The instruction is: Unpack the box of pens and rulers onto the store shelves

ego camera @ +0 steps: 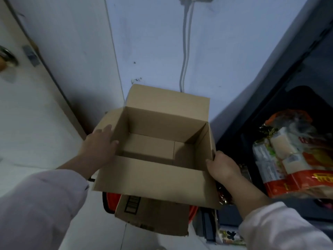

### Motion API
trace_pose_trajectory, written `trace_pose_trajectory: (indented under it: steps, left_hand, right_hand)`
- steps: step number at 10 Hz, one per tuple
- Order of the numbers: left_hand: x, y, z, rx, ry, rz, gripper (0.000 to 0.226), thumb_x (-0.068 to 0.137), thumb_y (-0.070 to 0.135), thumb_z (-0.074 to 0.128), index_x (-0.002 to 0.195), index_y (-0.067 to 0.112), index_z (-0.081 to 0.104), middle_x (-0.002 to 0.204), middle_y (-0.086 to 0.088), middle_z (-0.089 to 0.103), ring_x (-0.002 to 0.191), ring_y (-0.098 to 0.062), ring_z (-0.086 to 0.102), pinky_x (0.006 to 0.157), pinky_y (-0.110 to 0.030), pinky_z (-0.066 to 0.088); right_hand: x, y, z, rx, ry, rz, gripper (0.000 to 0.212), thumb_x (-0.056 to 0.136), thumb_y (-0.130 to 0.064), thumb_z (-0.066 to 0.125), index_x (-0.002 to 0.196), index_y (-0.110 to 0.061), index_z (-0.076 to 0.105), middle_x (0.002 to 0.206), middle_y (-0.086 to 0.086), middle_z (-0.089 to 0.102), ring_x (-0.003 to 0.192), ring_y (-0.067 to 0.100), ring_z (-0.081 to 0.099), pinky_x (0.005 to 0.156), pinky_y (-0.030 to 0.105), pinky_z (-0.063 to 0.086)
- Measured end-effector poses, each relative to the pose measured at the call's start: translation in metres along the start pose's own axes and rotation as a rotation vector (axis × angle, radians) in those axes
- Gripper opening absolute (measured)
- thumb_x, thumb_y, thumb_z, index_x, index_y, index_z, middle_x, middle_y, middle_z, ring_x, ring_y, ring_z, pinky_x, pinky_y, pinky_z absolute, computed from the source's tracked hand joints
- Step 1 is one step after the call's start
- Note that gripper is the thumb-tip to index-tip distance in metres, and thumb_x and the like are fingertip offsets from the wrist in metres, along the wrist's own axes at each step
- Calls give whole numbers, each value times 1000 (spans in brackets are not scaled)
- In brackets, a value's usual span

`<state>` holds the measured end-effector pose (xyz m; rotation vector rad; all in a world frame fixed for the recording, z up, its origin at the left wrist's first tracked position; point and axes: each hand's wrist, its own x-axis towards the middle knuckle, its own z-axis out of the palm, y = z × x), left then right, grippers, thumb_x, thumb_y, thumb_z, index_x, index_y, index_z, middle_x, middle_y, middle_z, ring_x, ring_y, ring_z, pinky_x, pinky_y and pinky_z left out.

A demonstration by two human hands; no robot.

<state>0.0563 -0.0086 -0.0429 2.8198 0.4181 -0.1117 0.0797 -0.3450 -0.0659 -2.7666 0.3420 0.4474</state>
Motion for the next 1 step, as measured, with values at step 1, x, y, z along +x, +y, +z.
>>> trace_pose_trajectory:
  steps: [1]
  left_hand:
    - [-12, 13, -16, -36, 97, 42, 56, 94, 35, 50, 143, 15, 31, 134, -17, 47, 116, -37, 49, 91, -47, 43]
  right_hand:
    - [-3, -1, -11, -27, 59, -39, 40, 94, -41, 45, 120, -12, 51, 116, 12, 58, 102, 31, 58, 74, 34, 46]
